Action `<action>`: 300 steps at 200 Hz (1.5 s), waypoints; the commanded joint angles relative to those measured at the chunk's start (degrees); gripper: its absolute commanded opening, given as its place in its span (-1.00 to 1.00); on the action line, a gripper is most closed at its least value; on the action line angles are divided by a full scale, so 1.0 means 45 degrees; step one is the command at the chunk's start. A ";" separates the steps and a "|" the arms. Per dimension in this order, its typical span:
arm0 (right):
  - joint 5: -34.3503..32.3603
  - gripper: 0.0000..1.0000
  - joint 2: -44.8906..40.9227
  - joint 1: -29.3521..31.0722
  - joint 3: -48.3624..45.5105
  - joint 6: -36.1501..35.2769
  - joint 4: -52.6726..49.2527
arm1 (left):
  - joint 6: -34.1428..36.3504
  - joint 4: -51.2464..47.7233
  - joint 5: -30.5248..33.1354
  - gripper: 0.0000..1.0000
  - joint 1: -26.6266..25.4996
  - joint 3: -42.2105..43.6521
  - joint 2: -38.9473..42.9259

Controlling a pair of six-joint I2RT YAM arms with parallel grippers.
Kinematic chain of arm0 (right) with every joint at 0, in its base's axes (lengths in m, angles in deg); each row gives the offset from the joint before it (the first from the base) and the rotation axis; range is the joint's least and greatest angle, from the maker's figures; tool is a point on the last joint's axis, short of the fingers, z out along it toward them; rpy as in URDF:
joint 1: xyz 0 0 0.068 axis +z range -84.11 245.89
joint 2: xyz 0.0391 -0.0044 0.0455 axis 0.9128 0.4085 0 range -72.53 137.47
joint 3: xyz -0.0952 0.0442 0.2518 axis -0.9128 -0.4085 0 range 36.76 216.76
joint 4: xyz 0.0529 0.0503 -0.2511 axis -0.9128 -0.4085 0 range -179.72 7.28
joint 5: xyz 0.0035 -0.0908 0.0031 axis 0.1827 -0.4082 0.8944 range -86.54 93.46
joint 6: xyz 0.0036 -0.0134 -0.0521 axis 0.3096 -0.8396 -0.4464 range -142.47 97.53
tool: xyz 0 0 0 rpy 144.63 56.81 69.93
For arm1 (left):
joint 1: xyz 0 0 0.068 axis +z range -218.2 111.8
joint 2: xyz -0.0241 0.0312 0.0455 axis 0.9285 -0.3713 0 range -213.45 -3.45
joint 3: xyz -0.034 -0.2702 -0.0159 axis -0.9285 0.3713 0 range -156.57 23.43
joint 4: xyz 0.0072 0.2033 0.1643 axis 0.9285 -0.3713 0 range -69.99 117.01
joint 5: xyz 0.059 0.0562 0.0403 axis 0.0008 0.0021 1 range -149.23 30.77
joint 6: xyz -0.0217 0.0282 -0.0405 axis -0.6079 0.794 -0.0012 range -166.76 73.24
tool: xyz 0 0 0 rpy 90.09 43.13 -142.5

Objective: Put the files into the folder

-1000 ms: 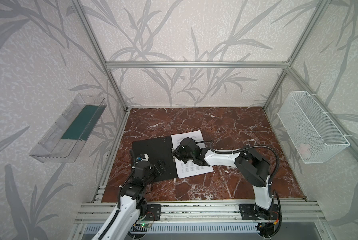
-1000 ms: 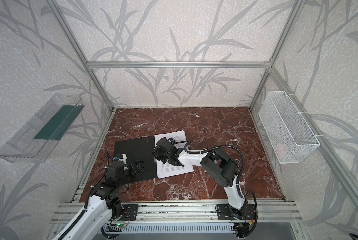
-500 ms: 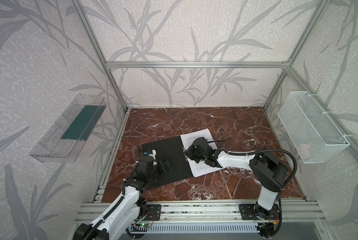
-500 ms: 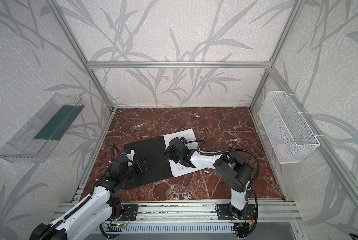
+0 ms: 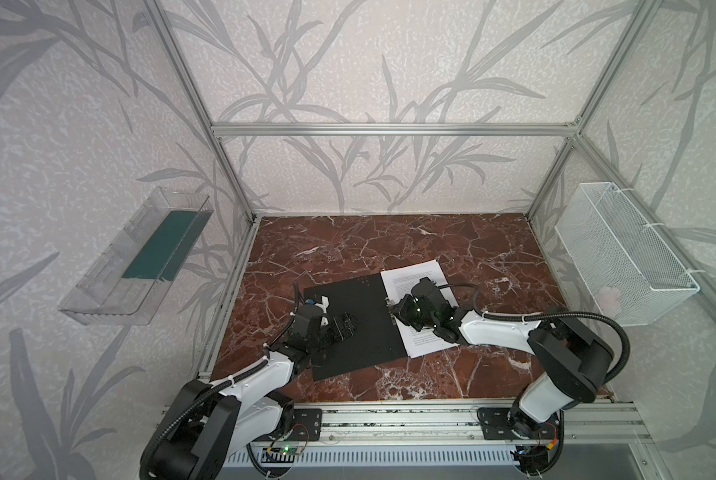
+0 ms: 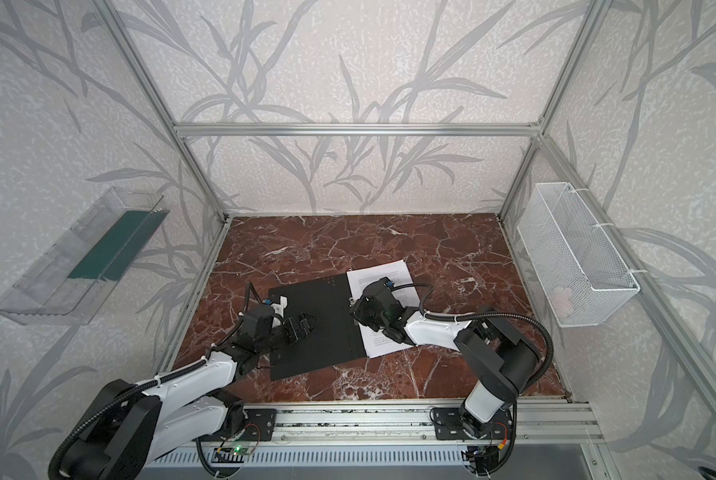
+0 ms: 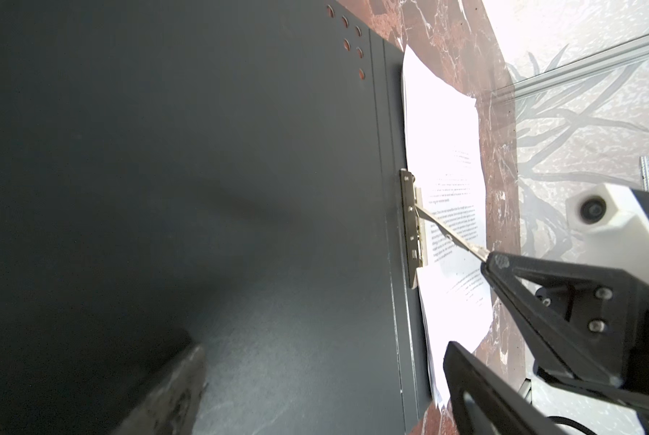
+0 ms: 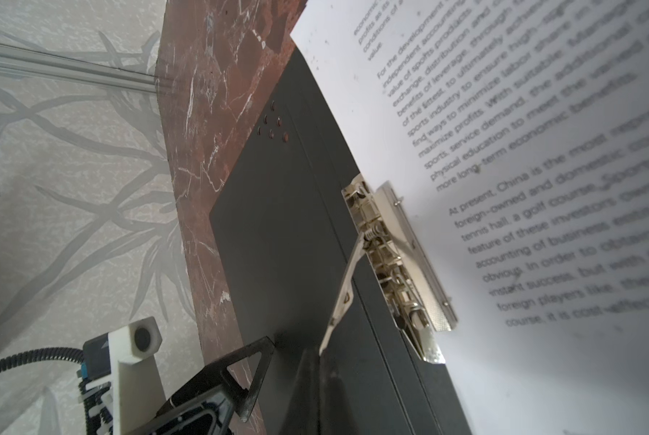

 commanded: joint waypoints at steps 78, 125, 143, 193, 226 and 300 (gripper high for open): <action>-0.0867 -1.00 -0.0307 0.0179 -0.4634 0.0129 0.3056 | -0.0430 -0.2260 0.2864 0.98 -0.0057 0.0465 0.0216; -0.1328 -1.00 0.1334 0.0310 -0.5857 0.0439 0.4732 | -0.0649 -0.1516 0.2812 0.98 -0.0077 0.0333 -0.1264; -0.1449 -1.00 0.2187 0.0310 -0.6139 0.0443 0.5258 | -0.0644 -0.1488 0.2918 0.97 -0.0060 0.0263 -0.1448; -0.1700 -1.00 0.4323 0.0305 -0.6800 0.0625 0.8001 | -0.0540 -0.1949 0.3393 0.97 -0.0060 0.0182 -0.1210; -0.1473 -1.00 0.5857 0.0309 -0.6804 0.0882 0.9666 | -0.0469 -0.2010 0.3389 0.97 -0.0077 0.0080 -0.1279; -0.1765 -1.00 0.5555 0.0357 -0.6659 0.1002 0.8511 | -0.0491 -0.2043 0.3590 0.97 -0.0091 0.0066 -0.1313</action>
